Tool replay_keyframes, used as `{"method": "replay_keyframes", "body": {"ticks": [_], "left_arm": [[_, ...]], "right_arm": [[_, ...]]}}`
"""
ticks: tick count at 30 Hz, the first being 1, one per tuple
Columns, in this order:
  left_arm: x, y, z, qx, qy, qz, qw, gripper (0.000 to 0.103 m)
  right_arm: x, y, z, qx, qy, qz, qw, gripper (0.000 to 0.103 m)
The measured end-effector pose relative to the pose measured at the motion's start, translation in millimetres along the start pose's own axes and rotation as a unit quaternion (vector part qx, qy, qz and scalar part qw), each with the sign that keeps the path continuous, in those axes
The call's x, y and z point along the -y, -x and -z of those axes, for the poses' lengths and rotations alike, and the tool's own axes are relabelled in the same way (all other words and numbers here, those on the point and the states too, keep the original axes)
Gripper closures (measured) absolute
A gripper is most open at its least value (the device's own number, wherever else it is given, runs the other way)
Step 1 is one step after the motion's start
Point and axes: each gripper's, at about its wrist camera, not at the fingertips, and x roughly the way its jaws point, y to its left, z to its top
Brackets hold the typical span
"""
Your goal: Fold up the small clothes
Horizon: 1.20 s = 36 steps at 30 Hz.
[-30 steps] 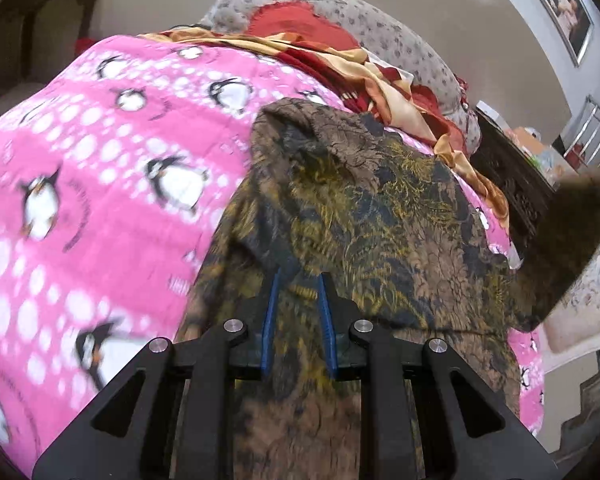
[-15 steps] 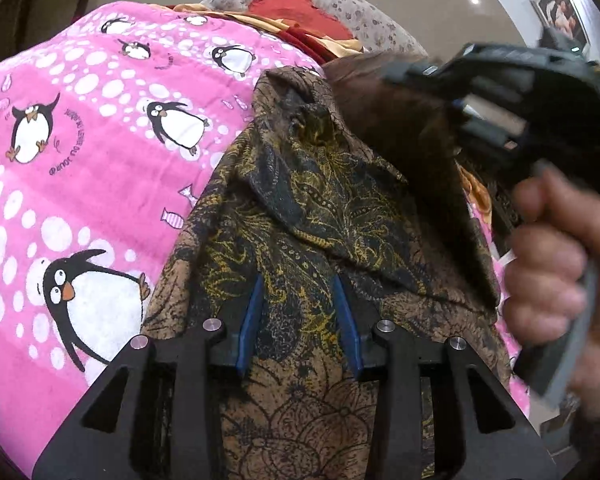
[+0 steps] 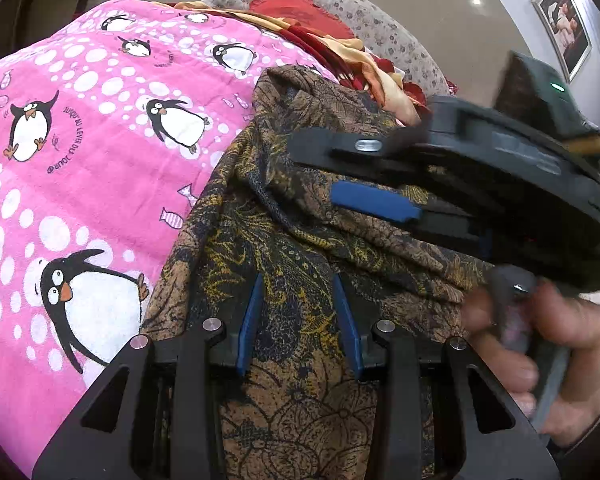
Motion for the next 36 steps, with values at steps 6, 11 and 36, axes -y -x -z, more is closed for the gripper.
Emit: {"method": "replay_keyframes", "body": {"ticks": [6,11,36], "left_arm": [[8.9,3.0,-12.6,-0.008,-0.020,-0.019,0.9996,0.068],[43.0,-1.1,-58.3,0.045,-0.083,-0.040,0.9948,0.050],[33.1,-114.8,-113.3,-0.039,-0.095,-0.139,0.9850,0.048]], "right_arm": [[30.1,93.6,25.3,0.100,-0.010,0.100,0.990,0.046],[110.0,179.6,72.3,0.164,-0.043,0.208,0.963,0.071],[243.8,173.3,28.4,0.096,-0.137,0.283,0.944,0.076]]}}
